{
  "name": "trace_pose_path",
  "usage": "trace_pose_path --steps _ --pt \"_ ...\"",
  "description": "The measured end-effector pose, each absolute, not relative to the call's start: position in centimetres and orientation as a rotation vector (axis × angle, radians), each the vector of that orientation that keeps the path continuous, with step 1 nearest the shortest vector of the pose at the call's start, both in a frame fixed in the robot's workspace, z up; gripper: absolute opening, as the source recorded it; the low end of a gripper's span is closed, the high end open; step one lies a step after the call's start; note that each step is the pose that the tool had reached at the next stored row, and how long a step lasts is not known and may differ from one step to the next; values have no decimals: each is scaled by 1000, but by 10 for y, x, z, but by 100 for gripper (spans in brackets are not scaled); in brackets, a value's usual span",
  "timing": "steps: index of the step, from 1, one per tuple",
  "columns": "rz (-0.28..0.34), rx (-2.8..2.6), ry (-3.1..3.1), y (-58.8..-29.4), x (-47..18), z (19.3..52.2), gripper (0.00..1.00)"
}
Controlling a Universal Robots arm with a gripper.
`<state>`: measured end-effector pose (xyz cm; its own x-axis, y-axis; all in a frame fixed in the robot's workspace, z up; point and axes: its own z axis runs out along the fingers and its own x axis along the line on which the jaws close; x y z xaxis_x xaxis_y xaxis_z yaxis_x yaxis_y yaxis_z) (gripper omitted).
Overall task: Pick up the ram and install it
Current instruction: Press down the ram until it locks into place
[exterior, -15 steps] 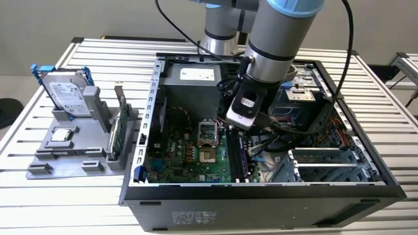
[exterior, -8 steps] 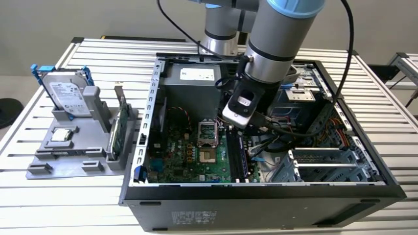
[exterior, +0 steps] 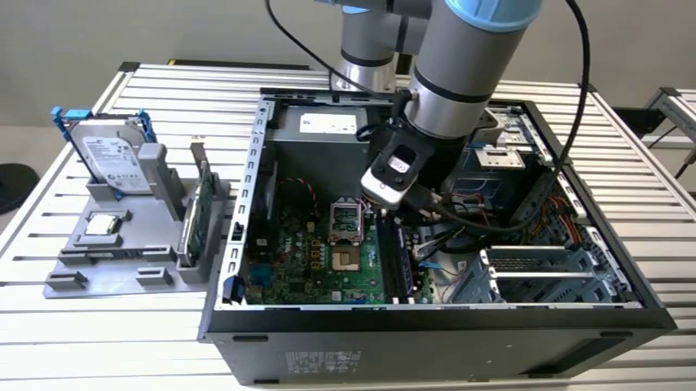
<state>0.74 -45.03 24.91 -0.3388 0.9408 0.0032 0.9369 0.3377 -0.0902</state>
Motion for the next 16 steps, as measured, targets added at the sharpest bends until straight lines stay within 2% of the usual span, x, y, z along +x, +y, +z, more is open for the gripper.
trace_pose_path --steps 16 --pt "110 -1973 -2376 -450 8 249 0"
